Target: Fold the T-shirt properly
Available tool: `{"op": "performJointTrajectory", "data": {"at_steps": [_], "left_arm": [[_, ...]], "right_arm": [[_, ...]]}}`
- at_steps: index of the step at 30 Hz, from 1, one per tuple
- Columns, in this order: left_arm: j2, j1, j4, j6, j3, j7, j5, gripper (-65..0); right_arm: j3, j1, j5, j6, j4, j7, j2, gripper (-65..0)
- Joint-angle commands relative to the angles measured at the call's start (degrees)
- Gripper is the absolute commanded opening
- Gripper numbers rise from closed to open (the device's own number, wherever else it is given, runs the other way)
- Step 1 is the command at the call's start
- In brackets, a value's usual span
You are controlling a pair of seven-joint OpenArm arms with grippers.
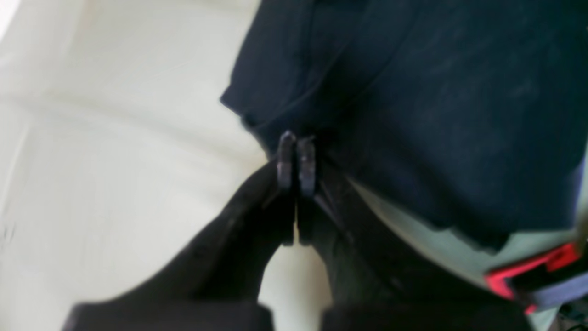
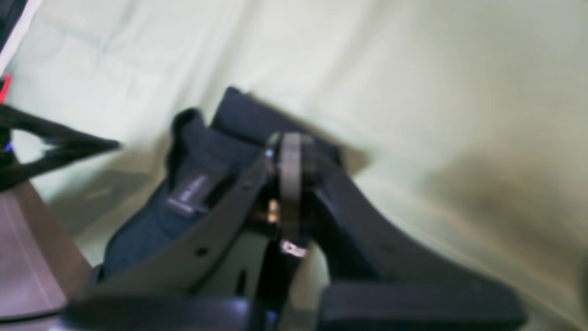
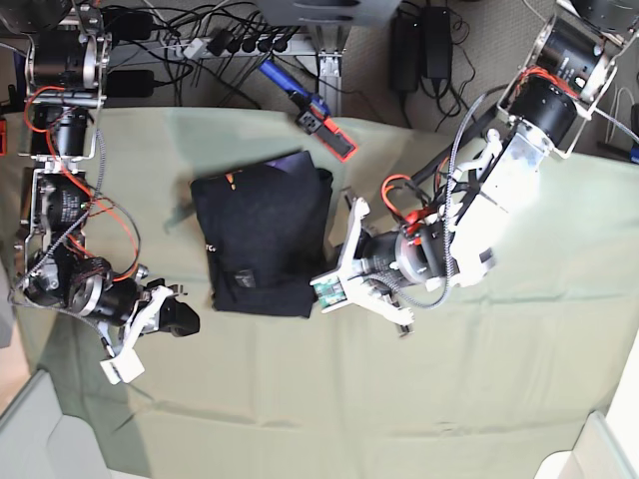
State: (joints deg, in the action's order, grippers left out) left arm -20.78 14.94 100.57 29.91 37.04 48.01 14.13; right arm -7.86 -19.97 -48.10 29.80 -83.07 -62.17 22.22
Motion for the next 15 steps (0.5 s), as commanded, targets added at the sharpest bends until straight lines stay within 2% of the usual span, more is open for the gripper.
{"op": "performJointTrajectory", "data": {"at_steps": [1, 6, 9, 15], "left_arm": [[-1.07, 0.66, 2.08, -1.18, -0.92, -0.55, 0.22, -65.0], [-5.6, -5.44, 8.35, -1.92, -7.08, 0.28, 0.42, -65.0], [-7.41, -10.54, 12.94, -2.23, -12.79, 1.36, 3.89, -65.0], [-11.23, -20.31, 18.29, -0.48, -21.35, 3.3, 8.94, -65.0]], "right_arm": [[-1.97, -0.28, -1.05, 4.72, -1.27, 0.63, 1.84, -65.0], [-7.41, 5.62, -3.17, 4.72, -3.41, 0.35, 6.71, -65.0], [-10.34, 10.49, -6.01, 4.72, -5.49, -0.79, 9.11, -65.0], [-17.09, 20.28, -7.78, 4.72, -10.91, -1.11, 10.67, -65.0]]}}
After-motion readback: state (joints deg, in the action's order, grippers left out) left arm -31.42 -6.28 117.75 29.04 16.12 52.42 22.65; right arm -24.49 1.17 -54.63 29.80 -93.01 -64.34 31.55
